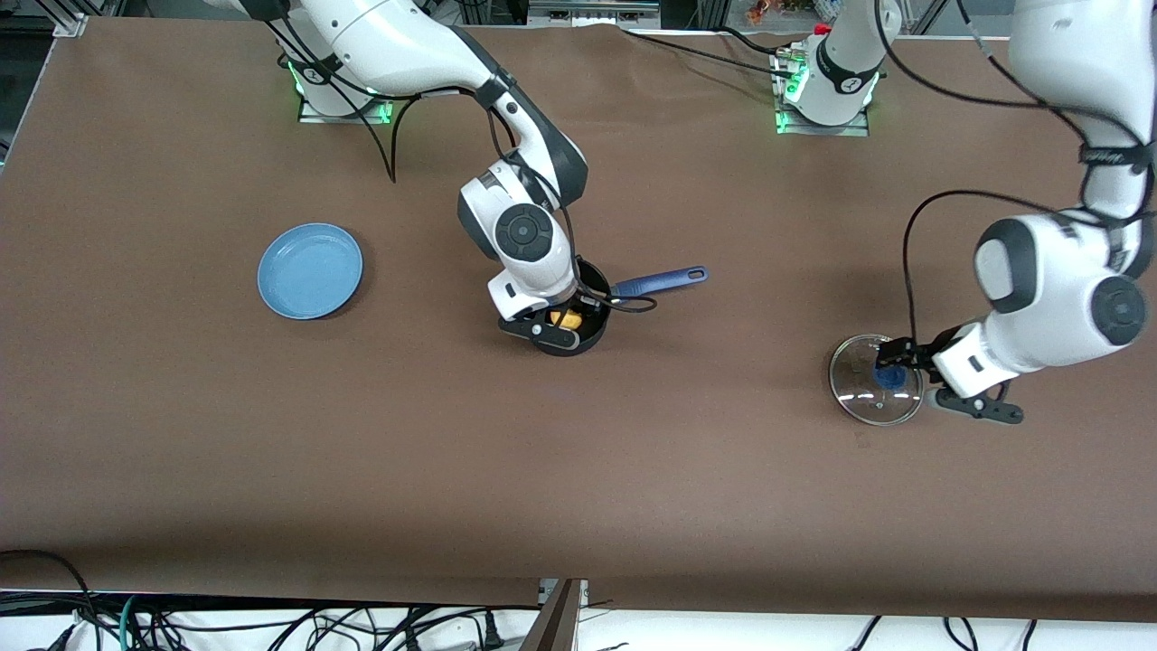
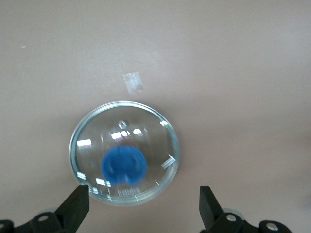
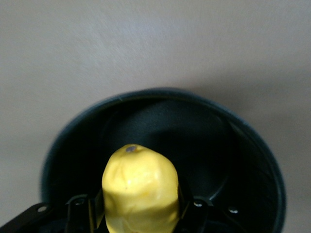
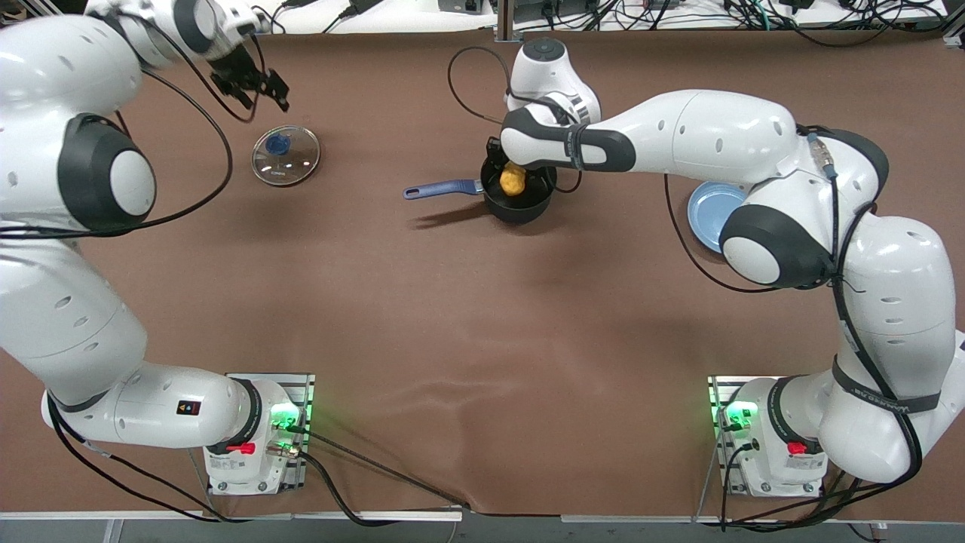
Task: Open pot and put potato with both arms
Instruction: 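Set the lid down while the right gripper lowers the potato into the pot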
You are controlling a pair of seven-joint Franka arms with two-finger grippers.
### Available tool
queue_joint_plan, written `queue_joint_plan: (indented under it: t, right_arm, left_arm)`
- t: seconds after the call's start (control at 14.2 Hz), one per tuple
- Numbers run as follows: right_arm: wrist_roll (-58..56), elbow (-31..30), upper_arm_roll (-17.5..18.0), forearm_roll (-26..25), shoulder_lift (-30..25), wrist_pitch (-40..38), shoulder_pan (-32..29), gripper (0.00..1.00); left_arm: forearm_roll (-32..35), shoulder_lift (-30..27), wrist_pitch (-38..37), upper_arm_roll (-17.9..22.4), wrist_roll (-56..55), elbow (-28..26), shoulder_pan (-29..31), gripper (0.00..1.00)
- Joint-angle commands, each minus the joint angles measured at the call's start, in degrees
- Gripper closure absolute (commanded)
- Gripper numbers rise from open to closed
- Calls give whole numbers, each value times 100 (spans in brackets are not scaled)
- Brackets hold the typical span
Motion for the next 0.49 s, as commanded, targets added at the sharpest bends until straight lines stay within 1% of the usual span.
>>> queue_joint_plan:
  t: [0.0, 0.07, 0.14, 0.21, 0.42]
  right_arm:
    - [62, 25, -41, 41, 138, -52, 60, 59]
    - [62, -19, -50, 41, 138, -61, 60, 52]
    - [71, -37, -50, 41, 138, -61, 60, 33]
    - [62, -37, -50, 41, 130, -70, 60, 0]
    - [9, 33, -85, -3, -106, -376, 52, 0]
  left_arm:
    - [374, -267, -1409, -16, -844, 913, -12, 0]
    - [655, -390, -1840, -52, -1204, 1178, -20, 0]
    - [771, -521, -2210, -95, -1451, 1337, -12, 0]
    - [772, -653, -2457, -96, -1515, 1452, -3, 0]
    - [825, -1014, -2837, -105, -1524, 1558, 6, 0]
